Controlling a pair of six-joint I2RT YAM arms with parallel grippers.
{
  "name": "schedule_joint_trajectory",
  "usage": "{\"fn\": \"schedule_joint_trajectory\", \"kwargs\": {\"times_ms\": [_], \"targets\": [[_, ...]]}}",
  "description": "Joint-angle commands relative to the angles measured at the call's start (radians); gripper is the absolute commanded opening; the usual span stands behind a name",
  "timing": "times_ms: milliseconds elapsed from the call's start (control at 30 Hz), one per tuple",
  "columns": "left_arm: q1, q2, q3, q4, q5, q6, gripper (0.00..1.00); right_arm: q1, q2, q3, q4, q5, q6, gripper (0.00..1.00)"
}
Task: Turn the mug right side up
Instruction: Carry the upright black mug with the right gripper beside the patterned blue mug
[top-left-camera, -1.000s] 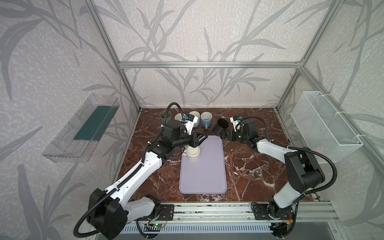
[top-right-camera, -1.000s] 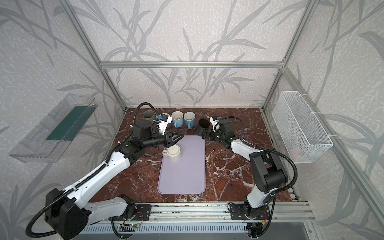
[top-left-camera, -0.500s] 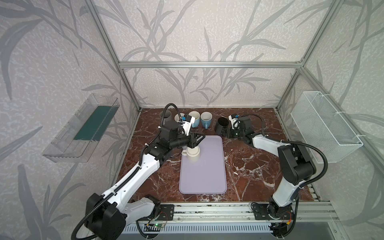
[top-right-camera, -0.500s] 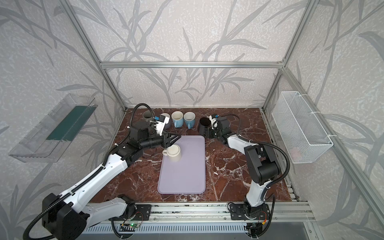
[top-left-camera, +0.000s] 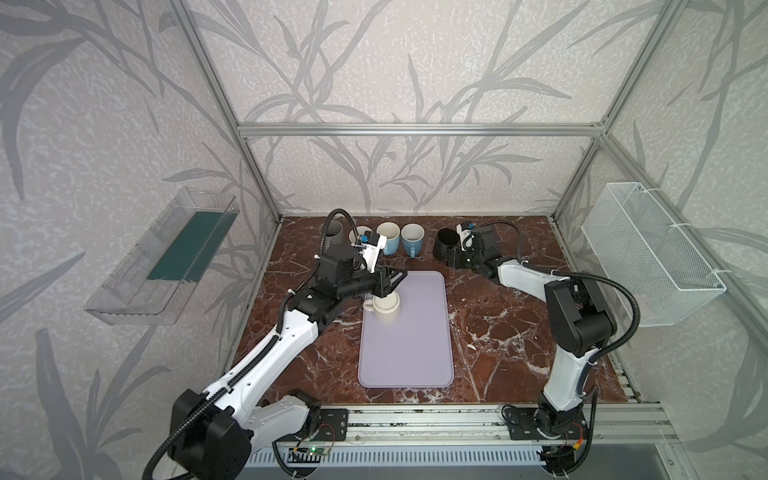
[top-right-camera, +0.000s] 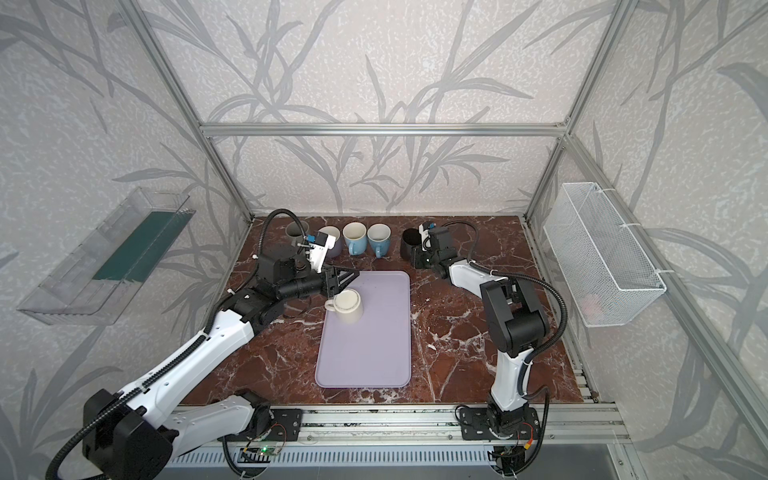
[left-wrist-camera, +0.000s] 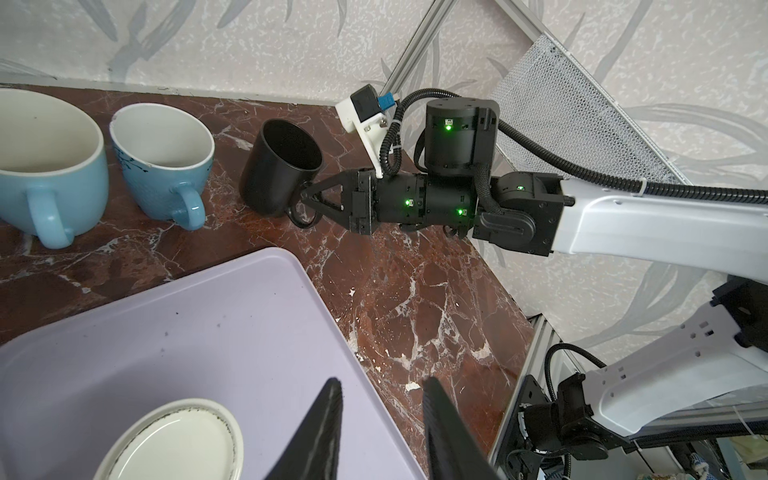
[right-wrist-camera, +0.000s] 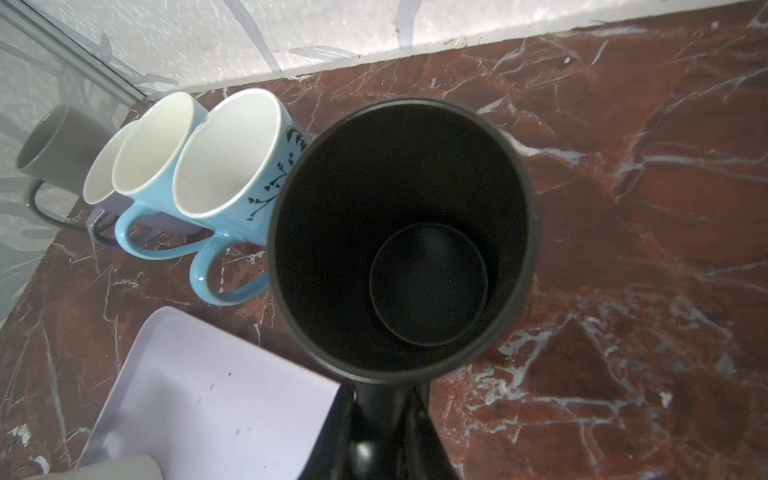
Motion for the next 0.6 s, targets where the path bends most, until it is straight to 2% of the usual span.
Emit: {"fn": "schedule_joint_trajectory", "kwargs": {"times_ms": [0, 567], "targets": [[0.006, -0.028, -0.014, 0.015, 0.001, 0.007, 0.36, 0.006, 0.011, 0.067, 0.056, 0.038, -0.035, 0.0], [0.024, -0.031, -0.023, 0.015, 0.011, 0.005, 0.36, 0.023, 0.088, 0.171, -0.006, 0.086, -0.059, 0.0]]}}
